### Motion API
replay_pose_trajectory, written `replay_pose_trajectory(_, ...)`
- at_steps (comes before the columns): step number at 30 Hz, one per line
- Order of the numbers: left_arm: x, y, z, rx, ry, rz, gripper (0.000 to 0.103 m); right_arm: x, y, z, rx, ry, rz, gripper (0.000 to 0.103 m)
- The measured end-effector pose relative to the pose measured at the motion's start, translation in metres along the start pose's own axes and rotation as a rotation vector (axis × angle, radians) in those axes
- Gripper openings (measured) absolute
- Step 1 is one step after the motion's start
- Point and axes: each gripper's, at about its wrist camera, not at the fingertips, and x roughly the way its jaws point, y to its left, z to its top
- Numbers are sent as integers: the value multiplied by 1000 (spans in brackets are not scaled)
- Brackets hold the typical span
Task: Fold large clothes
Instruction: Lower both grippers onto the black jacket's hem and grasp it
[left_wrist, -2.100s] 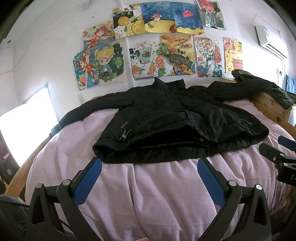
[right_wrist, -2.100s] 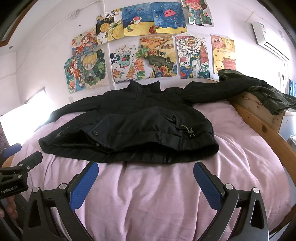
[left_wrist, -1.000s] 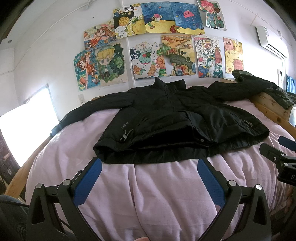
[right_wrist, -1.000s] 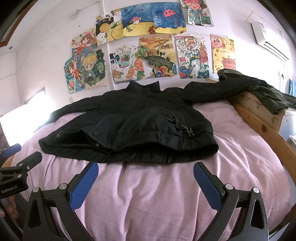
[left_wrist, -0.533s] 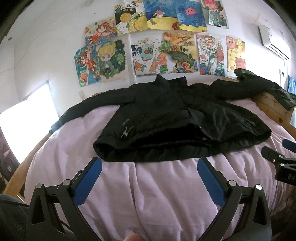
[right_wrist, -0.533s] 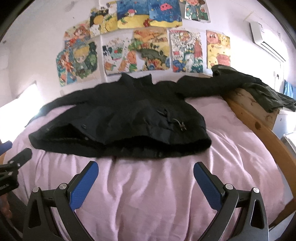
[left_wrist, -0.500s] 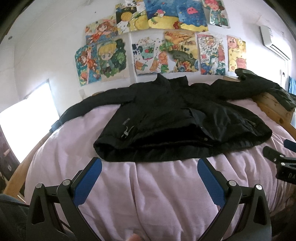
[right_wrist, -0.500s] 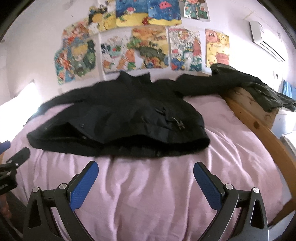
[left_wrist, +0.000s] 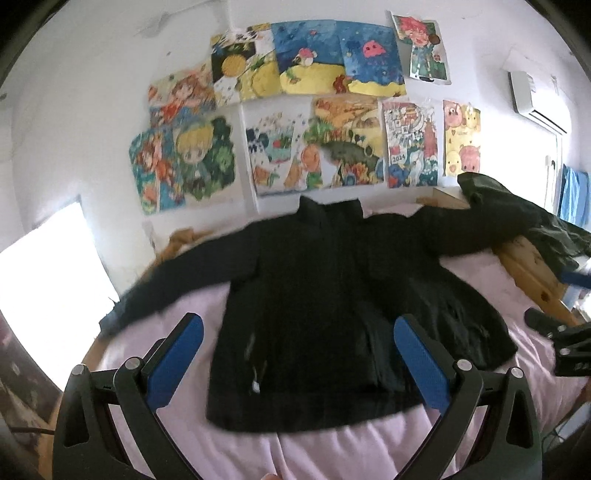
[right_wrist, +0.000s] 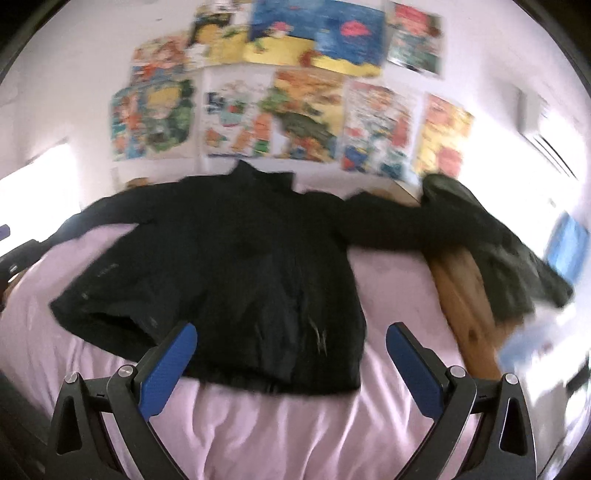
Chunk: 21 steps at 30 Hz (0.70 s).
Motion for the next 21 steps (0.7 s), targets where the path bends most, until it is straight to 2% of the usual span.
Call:
replay_pose_trajectory(4, 29, -8, 41, 43, 27, 2, 102, 6, -14, 43, -104, -4, 36, 103)
replay_pose_trajectory(7, 54, -15, 63, 45, 42, -24, 102, 17, -45, 72, -29, -62, 60, 103)
replay_pose_trajectory(10, 95, -28, 86, 61, 49, -68, 102, 45, -83, 97, 74, -93, 42, 103)
replay_pose_trajectory(15, 184, -57, 111, 60, 87, -147, 102, 116, -163, 130, 133, -90, -54, 103)
replay_pose_trajectory(17, 226, -71, 118, 48, 117, -184, 102, 135, -194, 132, 157, -106, -114, 103)
replay_pose_trajectory(21, 309, -106, 125, 65, 158, -243, 102, 172, -270, 117, 312, -129, -232, 103)
